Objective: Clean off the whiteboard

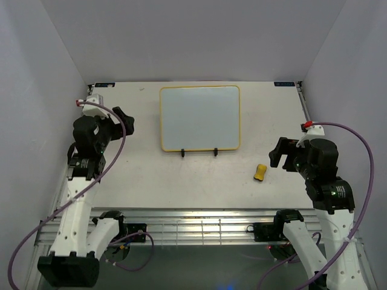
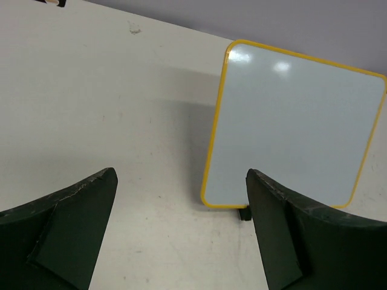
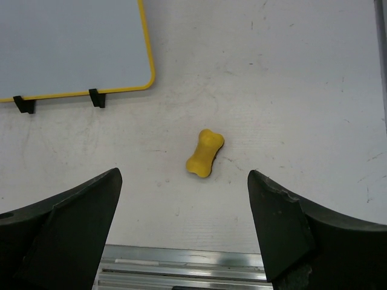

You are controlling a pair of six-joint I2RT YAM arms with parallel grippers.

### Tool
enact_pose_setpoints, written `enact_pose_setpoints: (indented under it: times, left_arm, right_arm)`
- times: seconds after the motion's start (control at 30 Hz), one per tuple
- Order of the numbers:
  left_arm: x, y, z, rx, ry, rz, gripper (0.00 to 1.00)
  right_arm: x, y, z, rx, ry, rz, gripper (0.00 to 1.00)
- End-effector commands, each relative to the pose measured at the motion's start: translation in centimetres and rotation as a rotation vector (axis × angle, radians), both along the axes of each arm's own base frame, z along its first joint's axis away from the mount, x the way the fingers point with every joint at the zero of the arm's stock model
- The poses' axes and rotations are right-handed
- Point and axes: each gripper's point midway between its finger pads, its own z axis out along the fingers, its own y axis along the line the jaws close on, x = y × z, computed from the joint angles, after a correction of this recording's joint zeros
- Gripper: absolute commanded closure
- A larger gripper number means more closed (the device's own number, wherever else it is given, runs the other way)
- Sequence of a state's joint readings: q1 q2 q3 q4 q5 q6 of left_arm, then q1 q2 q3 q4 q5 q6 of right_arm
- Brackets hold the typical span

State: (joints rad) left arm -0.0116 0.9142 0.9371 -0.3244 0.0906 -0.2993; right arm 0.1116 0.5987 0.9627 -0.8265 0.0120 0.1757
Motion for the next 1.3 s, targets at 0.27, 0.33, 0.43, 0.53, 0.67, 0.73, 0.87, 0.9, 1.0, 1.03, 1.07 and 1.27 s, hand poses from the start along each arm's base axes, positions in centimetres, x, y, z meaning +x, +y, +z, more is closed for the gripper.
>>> enact_pose_setpoints:
  times: [0.27,0.33,0.43,0.53,0.67,0.73,0.87,0.9,1.0,1.03,1.07,1.27]
  left_arm:
    - [-12.3,0.8,1.6,0.139,0.033,0.001,0.02]
    - [-13.6,1.3,1.2,0.159,0.068,0.014,0.02]
    - [-14.6,1.1,2.2,0.18,0.06,-0.006,0.02]
    - [-15.4,0.8,3.3,0.196,0.041,-0.043,0.02]
    - [-15.9,0.6,3.3,0.201,0.038,-0.062,0.02]
    - [-15.9,0.4,3.3,0.201,0.036,-0.075,0.02]
    - [-15.7,0.3,2.9,0.195,0.041,-0.076,0.02]
    - [-15.6,0.2,3.0,0.192,0.033,-0.078,0.02]
    - [-15.5,-0.7,2.7,0.185,0.038,-0.127,0.02]
    - [-15.4,-0.9,2.7,0.181,0.037,-0.133,0.02]
    - [-15.3,-1.0,2.5,0.176,0.038,-0.139,0.02]
    - [-15.3,-1.0,2.4,0.164,0.036,-0.129,0.02]
  right_arm:
    - [-1.2,-2.1,2.5,-0.111,-0.015,-0.066,0.1]
    - [-1.6,-2.2,2.9,-0.131,-0.007,-0.063,0.1]
    - [-2.0,-2.2,3.9,-0.145,-0.012,-0.059,0.1]
    - [-2.5,-1.9,4.9,-0.133,-0.031,-0.034,0.1]
    - [-3.5,-1.9,5.3,-0.133,-0.028,-0.024,0.1]
    - [-3.7,-2.6,5.5,-0.144,-0.042,-0.059,0.1]
    - [-4.2,-3.2,5.7,-0.152,-0.07,-0.079,0.1]
    - [-4.1,-3.2,5.6,-0.151,-0.072,-0.085,0.1]
    - [-4.0,-2.9,4.6,-0.134,-0.052,-0.078,0.1]
    - [-3.9,-2.7,4.4,-0.127,-0.052,-0.071,0.1]
    - [-4.0,-2.6,4.4,-0.123,-0.056,-0.071,0.1]
    - [-3.6,-2.5,3.9,-0.122,-0.046,-0.072,0.1]
